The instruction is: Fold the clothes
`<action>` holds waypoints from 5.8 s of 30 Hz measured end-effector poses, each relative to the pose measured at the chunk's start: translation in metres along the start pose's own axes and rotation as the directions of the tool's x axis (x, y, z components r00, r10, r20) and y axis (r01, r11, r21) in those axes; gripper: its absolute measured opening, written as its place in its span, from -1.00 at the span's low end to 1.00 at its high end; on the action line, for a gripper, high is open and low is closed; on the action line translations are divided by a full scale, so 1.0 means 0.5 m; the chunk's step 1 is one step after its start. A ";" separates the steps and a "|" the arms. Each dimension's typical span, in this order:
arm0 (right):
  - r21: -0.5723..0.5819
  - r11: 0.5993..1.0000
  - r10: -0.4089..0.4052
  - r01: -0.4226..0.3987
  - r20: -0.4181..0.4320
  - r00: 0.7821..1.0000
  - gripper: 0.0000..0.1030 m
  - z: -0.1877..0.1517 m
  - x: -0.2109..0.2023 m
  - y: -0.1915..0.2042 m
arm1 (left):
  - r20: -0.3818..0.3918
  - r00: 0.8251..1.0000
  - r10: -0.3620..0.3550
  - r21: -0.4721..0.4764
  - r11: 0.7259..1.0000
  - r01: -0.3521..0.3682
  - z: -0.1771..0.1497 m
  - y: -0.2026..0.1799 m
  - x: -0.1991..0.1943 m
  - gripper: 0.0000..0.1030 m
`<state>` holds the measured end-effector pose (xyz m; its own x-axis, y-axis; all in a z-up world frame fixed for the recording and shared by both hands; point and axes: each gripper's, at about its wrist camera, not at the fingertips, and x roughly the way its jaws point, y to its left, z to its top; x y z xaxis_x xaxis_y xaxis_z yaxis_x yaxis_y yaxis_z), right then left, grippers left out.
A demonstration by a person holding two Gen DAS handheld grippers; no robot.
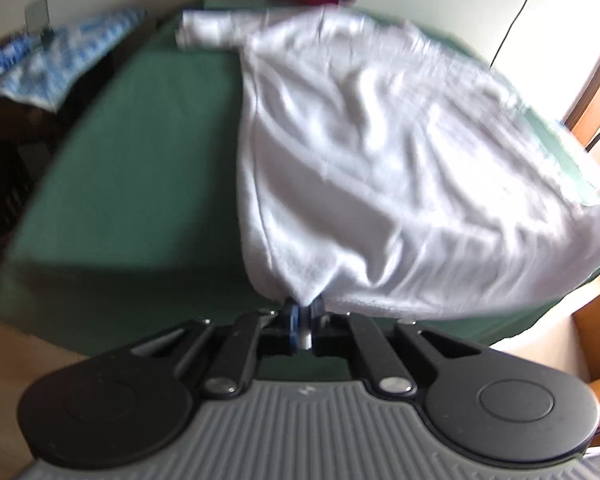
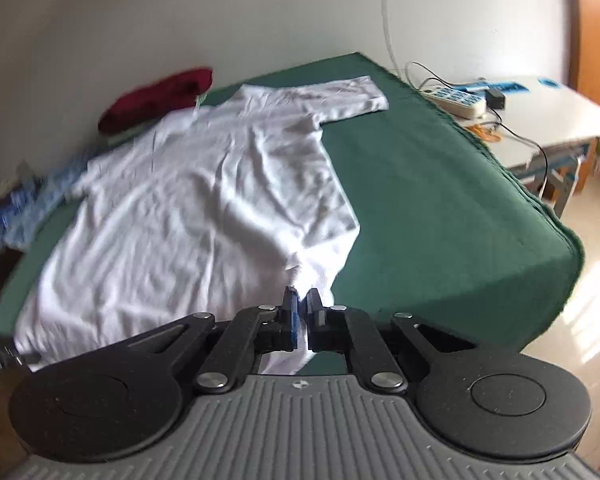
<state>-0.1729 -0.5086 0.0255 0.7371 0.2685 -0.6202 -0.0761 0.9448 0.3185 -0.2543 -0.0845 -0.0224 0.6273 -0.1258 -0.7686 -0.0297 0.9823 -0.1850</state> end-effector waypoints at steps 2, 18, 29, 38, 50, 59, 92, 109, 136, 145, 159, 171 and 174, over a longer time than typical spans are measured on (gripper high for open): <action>0.161 0.983 0.078 -0.085 0.050 0.996 -0.93 0.017 -0.056 -0.055 | 0.060 0.998 -0.035 -0.012 0.999 0.036 0.015 0.000 -0.064 -0.97; 0.413 0.906 0.135 -0.092 -0.076 0.988 -0.93 -0.091 -0.056 -0.125 | -0.021 0.998 0.052 -0.050 0.997 -0.053 -0.052 0.026 -0.084 -0.98; 0.350 0.937 0.050 -0.002 -0.128 0.990 -0.97 -0.101 -0.061 -0.139 | -0.121 0.988 0.097 -0.002 0.995 -0.098 -0.088 0.045 -0.037 -0.83; -0.022 0.998 -0.067 0.065 -0.071 0.995 0.21 -0.047 0.010 -0.049 | 0.046 0.996 0.077 0.067 0.995 -0.080 -0.016 0.061 -0.079 -0.09; 0.059 0.998 0.012 -0.006 -0.106 0.994 -0.97 -0.042 0.065 -0.084 | 0.064 0.997 0.041 0.133 0.990 -0.049 0.027 -0.012 0.046 -0.33; 0.007 0.991 -0.132 0.135 -0.128 0.983 -1.00 -0.038 0.031 -0.107 | 0.032 0.998 0.048 0.180 0.982 -0.053 0.016 -0.011 0.020 -0.26; -0.166 0.955 0.191 -0.246 -0.291 0.937 -0.43 0.471 0.603 0.018 | 0.005 0.951 0.309 0.203 0.931 -0.303 0.480 -0.117 0.374 -0.30; -0.201 0.972 0.075 -0.124 -0.234 0.969 0.06 0.685 0.746 0.047 | 0.080 0.965 0.252 0.325 0.908 -0.264 0.754 -0.076 0.472 -0.07; -0.263 0.938 0.215 -0.226 -0.072 0.974 -0.27 0.659 0.881 0.236 | 0.225 0.964 0.140 0.265 0.944 -0.199 0.717 -0.016 0.561 -0.03; -0.200 0.937 0.245 -0.285 -0.203 0.948 -1.00 0.605 0.945 0.217 | 0.172 0.970 0.169 0.244 0.947 -0.208 0.760 -0.036 0.653 0.17; -0.054 0.959 0.266 -0.280 -0.185 0.946 -0.84 0.529 0.820 0.143 | 0.163 0.972 0.166 0.142 0.971 -0.190 0.694 0.050 0.560 -0.32; -0.060 0.955 -0.292 0.290 -0.045 0.955 -0.74 0.540 0.682 -0.087 | 0.165 0.942 0.293 0.160 0.934 -0.319 0.667 0.110 0.526 -0.07; -0.062 0.993 -0.107 0.103 -0.075 0.991 -0.66 0.500 0.623 -0.012 | 0.194 0.951 0.241 0.175 0.945 -0.276 0.649 0.065 0.490 -0.16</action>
<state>0.2249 -0.4773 0.0098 0.6888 0.1788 -0.7026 -0.0412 0.9772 0.2082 0.1509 -0.0384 -0.0179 0.7404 0.1444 -0.6565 -0.0650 0.9874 0.1440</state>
